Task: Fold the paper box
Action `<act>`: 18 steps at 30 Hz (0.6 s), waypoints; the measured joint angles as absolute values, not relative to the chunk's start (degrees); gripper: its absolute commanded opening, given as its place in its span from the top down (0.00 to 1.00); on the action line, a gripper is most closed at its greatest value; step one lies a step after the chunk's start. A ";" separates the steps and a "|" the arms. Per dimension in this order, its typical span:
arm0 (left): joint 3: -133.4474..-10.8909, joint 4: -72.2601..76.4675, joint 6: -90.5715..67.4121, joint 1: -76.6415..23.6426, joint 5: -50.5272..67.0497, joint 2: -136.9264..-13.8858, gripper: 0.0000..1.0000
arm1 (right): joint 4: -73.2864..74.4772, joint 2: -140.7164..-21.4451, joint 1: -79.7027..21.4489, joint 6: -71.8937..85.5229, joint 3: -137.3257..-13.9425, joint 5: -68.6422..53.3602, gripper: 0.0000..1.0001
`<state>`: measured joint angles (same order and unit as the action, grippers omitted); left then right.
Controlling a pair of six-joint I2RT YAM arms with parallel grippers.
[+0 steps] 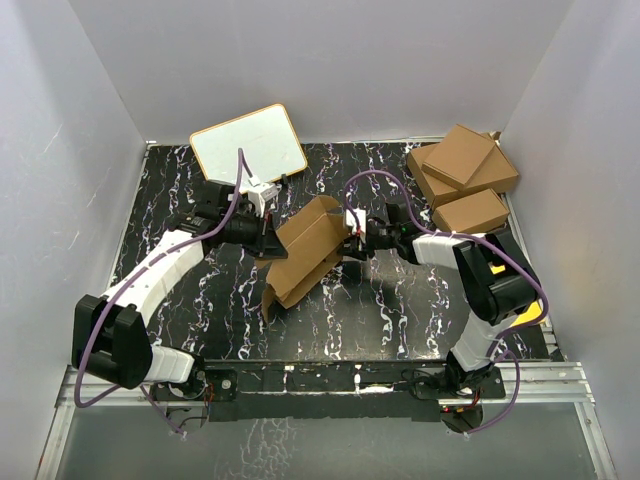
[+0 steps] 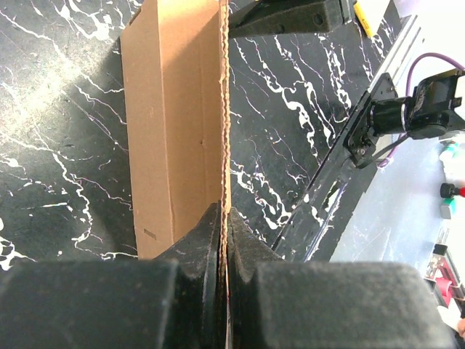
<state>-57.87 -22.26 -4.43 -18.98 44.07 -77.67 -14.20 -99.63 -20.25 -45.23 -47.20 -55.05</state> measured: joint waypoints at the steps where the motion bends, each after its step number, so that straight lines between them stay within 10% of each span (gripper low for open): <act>1: -57.80 -22.22 -4.60 -18.72 44.42 -77.67 1.00 | -14.44 -99.88 -20.25 -44.75 -47.35 -55.07 0.68; 18: -57.32 -21.98 -4.49 -17.61 45.91 -79.92 1.00 | -20.03 -102.50 -20.32 -34.26 -47.79 -53.67 0.68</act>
<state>-57.32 -21.98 -4.49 -17.61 45.91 -79.92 -20.03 -102.50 -20.32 -34.26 -47.79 -53.67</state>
